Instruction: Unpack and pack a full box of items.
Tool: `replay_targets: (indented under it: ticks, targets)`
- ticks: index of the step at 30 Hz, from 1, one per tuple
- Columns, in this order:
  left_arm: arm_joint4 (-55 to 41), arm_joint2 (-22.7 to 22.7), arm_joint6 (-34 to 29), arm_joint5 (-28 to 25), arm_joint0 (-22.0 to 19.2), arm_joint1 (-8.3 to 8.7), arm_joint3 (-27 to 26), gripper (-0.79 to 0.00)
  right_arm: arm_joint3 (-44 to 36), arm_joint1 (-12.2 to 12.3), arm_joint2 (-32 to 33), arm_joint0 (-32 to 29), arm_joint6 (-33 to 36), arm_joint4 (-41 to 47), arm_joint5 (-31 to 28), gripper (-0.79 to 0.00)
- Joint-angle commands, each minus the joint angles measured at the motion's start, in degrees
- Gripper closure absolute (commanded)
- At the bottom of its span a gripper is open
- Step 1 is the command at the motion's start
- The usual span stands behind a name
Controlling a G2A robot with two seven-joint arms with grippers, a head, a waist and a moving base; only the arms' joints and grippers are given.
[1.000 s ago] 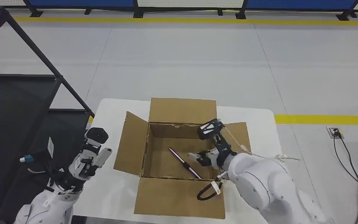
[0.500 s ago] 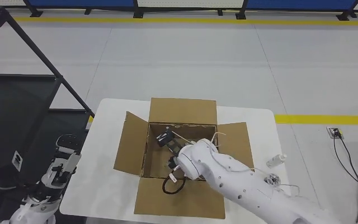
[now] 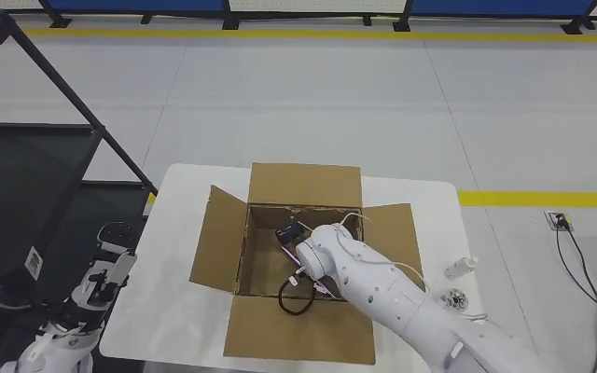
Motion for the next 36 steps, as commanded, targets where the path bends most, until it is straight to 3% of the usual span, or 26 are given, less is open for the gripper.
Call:
replay_targets:
  ticks: [1,13,14,18,28,36]
  targets:
    - [-0.12,0.08,-0.25,0.05,-0.16,0.08,0.09,-0.785,1.24,-0.56,0.1,-0.07,-0.51,0.44,-0.46,-0.317]
    - [-0.3,0.2,-0.34,0.53,-0.24,0.41,0.36,-0.785,7.53,-3.81,0.11,-0.08,-1.7,0.35,-2.83,-0.265]
    - [-0.25,0.2,-0.24,0.48,-0.23,0.42,0.34,-0.785,7.95,-4.01,0.09,-0.07,-1.67,0.16,-2.91,-0.243]
    - [-0.05,0.35,0.07,0.47,-0.14,0.48,0.29,-0.785,9.37,-4.73,0.34,-0.07,-2.01,-0.32,-3.0,0.0]
    - [0.53,0.91,0.35,0.93,0.02,0.64,-0.34,-0.785,7.14,-4.43,3.96,0.77,-2.28,-0.38,-2.57,0.0]
    - [0.71,1.94,0.09,1.14,-0.56,0.79,-0.76,-0.785,-7.3,-0.04,10.36,-1.25,4.84,-4.32,0.43,0.0]
